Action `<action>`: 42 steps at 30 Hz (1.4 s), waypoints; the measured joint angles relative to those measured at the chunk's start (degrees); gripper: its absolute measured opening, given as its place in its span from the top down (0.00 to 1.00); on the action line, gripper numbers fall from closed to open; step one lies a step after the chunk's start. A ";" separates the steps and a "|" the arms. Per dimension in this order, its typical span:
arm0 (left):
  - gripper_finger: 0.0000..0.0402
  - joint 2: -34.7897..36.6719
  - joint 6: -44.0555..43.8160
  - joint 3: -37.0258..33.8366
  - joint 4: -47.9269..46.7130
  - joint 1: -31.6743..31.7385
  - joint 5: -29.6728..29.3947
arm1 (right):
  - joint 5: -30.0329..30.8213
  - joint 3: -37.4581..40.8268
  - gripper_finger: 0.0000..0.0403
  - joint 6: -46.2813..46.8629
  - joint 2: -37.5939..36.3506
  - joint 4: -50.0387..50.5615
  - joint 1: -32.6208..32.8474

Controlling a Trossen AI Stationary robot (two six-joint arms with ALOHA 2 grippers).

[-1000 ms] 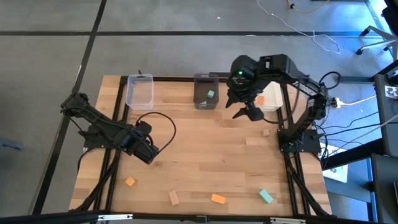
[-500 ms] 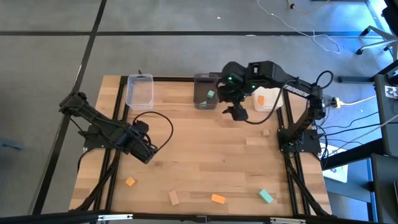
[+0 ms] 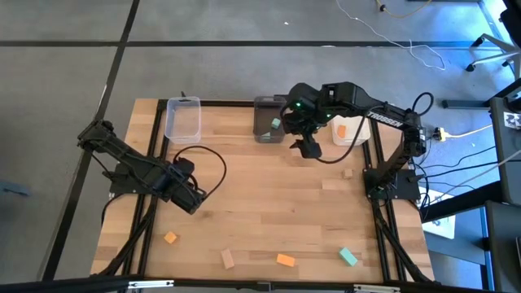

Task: Sort & place blocks by color
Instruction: Put the top left light brown block into the transparent bin

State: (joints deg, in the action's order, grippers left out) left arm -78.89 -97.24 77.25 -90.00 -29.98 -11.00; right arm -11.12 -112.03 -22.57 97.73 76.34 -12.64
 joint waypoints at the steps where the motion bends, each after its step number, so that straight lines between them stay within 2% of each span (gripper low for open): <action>1: 0.83 0.00 -0.19 0.00 -0.02 0.00 -0.01 | 0.00 0.00 0.39 0.00 0.00 -0.23 0.00; 12: 0.83 0.00 -1.55 0.00 -0.02 0.00 -0.39 | 0.00 0.00 0.39 0.01 0.00 -2.75 0.00; 18: 0.83 0.00 -5.54 0.00 0.74 -0.02 1.72 | 0.00 0.00 0.39 0.01 0.00 -3.48 0.00; 23: 0.83 -0.16 -4.40 0.00 0.01 -0.42 4.26 | 0.00 0.00 0.39 0.00 0.00 -3.51 0.00; 30: 0.81 -0.28 -5.45 0.00 0.70 -0.42 3.88 | 0.00 0.00 0.39 0.00 0.00 -3.53 0.00; 34: 0.75 -0.28 -7.69 0.00 0.56 -0.42 3.88 | 0.00 0.00 0.39 0.02 0.00 -3.76 0.00; 38: 0.65 -0.28 -9.42 0.00 0.06 -0.42 3.87 | 0.00 0.00 0.39 0.01 0.00 -4.35 0.01; 42: 0.54 -0.22 -5.80 -1.23 0.03 -0.42 2.60 | -0.02 0.00 0.39 0.02 0.00 -5.20 0.00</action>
State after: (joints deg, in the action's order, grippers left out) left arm -79.11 -103.04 76.02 -89.97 -30.39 -8.40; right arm -11.13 -112.03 -22.55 97.73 71.14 -12.64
